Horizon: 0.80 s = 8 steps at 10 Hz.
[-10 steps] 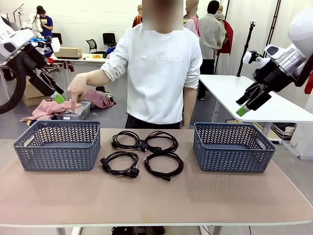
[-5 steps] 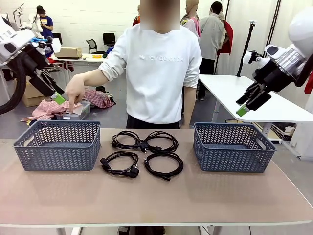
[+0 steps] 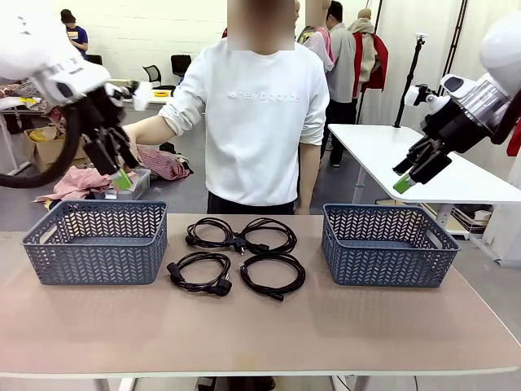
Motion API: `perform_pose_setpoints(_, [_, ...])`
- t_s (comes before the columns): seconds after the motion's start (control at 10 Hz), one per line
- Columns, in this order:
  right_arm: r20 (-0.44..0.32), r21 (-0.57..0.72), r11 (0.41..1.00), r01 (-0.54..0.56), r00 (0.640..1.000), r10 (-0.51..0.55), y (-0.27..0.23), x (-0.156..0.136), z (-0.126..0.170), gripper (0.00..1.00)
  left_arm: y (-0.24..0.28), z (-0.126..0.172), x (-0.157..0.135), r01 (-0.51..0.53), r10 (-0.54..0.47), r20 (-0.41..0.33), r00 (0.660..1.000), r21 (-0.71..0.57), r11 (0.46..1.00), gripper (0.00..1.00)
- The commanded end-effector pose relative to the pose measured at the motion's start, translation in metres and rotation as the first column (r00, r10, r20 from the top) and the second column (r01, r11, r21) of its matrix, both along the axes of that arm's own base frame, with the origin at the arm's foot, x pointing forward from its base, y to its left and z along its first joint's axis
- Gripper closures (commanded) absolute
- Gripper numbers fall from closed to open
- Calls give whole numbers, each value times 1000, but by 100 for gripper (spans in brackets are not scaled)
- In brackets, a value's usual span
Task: Organize the cables according to human instructions.
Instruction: Pick up a bundle of cables and place it in the basket indicated by the human.
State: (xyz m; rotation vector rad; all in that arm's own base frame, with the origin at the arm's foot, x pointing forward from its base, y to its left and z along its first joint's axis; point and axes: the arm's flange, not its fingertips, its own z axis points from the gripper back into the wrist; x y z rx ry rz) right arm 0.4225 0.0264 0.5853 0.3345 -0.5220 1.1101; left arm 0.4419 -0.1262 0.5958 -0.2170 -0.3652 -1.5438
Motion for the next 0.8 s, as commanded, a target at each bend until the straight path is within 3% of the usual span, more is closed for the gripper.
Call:
perform_pose_setpoints(0.0, [1,-1,1000,0,1000,0,0,2,2,0,-23,-16,8,118,-124,41,991,119,986,0])
perform_pose_setpoints(0.3, [1,-1,1000,0,1000,0,0,2,2,0,-63,-57,6,158,-188,107,976,239,958,0])
perform_pose_setpoints(0.7, [1,-1,1000,0,1000,0,0,2,2,0,-83,-126,0,102,-141,121,983,284,953,0])
